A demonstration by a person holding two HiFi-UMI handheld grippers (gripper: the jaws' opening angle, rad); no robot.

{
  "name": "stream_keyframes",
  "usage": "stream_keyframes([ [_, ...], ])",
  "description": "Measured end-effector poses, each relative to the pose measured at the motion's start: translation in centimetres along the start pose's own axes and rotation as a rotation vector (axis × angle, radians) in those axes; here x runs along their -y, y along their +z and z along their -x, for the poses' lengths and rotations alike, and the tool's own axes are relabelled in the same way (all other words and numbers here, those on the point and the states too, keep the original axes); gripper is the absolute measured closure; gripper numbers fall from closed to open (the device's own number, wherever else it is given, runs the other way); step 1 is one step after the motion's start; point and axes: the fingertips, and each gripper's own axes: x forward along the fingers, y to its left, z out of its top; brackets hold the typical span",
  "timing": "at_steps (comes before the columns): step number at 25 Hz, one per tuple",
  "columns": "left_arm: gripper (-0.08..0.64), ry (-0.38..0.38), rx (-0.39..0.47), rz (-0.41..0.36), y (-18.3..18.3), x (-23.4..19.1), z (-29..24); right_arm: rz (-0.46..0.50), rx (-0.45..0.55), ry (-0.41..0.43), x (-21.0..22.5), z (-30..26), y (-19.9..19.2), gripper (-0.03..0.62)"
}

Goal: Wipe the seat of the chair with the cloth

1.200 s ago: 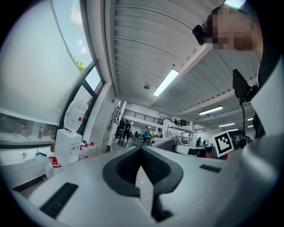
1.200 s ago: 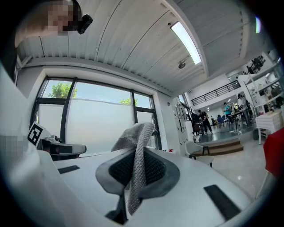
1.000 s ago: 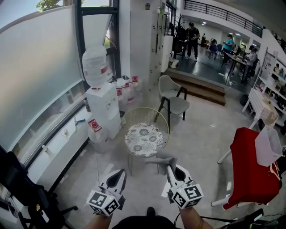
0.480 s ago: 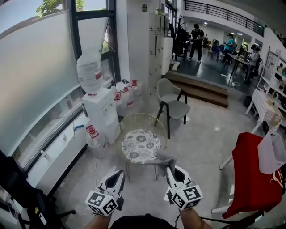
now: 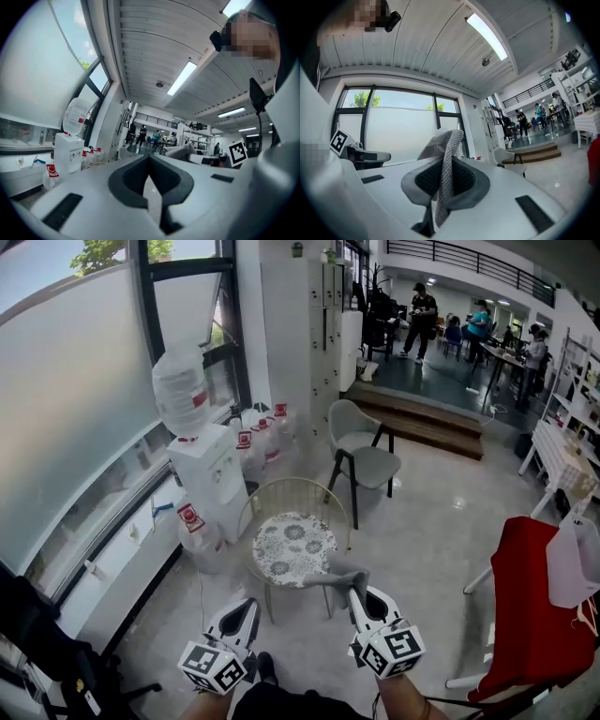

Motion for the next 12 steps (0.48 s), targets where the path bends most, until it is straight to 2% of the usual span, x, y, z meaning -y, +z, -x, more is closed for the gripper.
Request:
stream_keyframes([
  [12, 0.552, -0.030, 0.006, 0.024, 1.0, -6.1, -4.1, 0.024, -0.041, 0.002, -0.7, -7.2, -0.5, 0.566],
])
